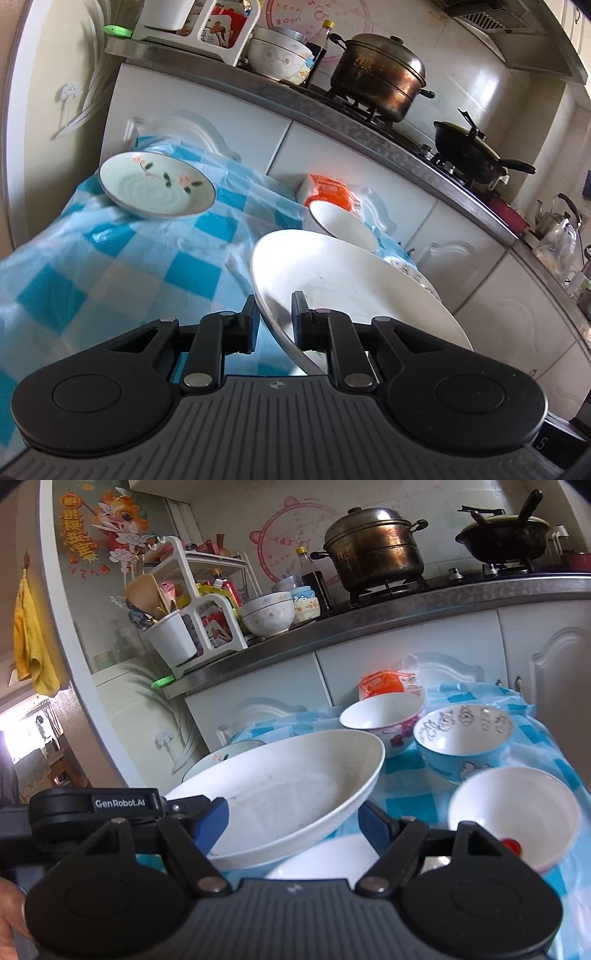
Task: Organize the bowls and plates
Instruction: 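Carry the white oval plate with the left gripper onto the large plate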
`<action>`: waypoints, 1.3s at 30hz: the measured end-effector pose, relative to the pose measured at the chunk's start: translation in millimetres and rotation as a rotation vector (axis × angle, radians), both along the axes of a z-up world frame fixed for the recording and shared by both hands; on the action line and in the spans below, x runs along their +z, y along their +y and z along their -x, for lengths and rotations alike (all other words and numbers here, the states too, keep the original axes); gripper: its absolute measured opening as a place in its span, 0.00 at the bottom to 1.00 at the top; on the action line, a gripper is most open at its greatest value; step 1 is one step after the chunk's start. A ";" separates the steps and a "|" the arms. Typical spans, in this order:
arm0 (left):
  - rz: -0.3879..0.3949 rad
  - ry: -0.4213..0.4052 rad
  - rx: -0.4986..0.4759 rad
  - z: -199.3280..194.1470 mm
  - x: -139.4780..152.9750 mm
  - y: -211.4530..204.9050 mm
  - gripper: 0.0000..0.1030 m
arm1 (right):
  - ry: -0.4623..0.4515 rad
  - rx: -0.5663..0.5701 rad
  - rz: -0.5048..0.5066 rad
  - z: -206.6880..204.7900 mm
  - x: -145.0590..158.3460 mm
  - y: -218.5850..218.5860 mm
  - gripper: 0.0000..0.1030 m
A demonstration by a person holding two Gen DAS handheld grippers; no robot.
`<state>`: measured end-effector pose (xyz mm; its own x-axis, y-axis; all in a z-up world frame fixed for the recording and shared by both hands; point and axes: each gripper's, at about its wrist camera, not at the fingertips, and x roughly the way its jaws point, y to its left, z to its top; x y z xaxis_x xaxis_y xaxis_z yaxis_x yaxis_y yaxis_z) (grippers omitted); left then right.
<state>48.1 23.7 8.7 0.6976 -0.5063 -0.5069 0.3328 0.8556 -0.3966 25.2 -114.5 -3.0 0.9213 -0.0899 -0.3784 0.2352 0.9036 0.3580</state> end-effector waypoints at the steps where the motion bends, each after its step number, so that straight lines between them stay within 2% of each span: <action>1: -0.002 -0.001 -0.002 5.0 -0.4 -0.3 0.14 | 0.001 -0.001 0.001 5.7 -0.7 1.2 0.75; 11: -0.041 0.008 -0.033 46.6 -6.5 -1.6 0.14 | 0.037 0.003 0.002 50.2 -17.1 12.0 0.75; 23: -0.098 0.050 -0.066 69.7 -21.3 -10.7 0.14 | 0.083 -0.025 -0.049 77.9 -35.4 10.0 0.75; 30: -0.128 0.062 -0.069 71.7 -28.5 -18.4 0.15 | 0.101 -0.030 -0.065 81.6 -44.7 7.8 0.75; 39: -0.153 0.063 -0.048 65.2 -36.2 -25.4 0.17 | 0.098 -0.021 -0.008 82.8 -46.6 12.3 0.75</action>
<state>-17.1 -1.7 -27.5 0.6393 -0.4517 -0.6223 0.3530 0.8913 -0.2843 -57.7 -102.2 -49.6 0.8776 -0.1051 -0.4677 0.2883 0.8953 0.3397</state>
